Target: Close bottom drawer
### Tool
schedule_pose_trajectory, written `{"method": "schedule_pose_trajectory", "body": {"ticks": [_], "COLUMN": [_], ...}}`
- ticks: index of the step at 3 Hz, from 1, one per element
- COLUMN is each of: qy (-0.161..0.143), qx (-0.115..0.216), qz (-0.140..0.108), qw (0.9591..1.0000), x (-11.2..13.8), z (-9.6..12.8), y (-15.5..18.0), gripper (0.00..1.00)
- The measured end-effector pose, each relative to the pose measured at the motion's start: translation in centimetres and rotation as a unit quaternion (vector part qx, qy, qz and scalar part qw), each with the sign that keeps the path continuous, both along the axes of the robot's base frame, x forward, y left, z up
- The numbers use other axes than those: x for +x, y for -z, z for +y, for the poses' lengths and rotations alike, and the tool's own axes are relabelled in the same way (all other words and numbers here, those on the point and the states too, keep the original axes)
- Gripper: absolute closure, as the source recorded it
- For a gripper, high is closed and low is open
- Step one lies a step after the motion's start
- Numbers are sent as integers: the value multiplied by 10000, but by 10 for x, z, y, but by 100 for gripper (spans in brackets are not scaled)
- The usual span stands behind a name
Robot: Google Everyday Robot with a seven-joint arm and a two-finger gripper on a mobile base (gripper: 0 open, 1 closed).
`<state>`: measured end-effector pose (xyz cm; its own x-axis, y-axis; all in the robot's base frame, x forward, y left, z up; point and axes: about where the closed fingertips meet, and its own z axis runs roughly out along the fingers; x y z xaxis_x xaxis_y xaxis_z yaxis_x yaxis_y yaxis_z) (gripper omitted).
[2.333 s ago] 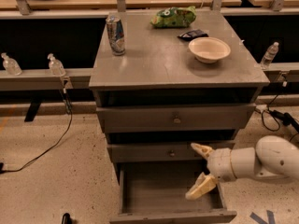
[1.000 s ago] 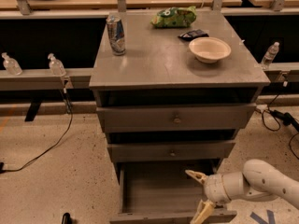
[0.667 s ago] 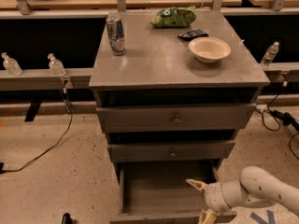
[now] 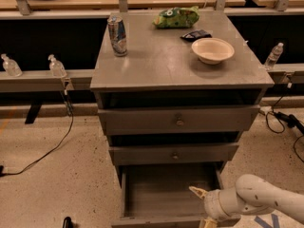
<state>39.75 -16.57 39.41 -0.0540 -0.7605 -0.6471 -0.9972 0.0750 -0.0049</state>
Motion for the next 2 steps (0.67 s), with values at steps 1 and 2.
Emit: {"method": "schedule_pose_trajectory", "body": {"ticks": [1, 2], "qy": [66, 232], "qx": [20, 41], "qz": [-261, -616], "qw": [9996, 9978], "x": [8, 25], "z": [2, -6], "y": [18, 76], "gripper": [0, 0]}}
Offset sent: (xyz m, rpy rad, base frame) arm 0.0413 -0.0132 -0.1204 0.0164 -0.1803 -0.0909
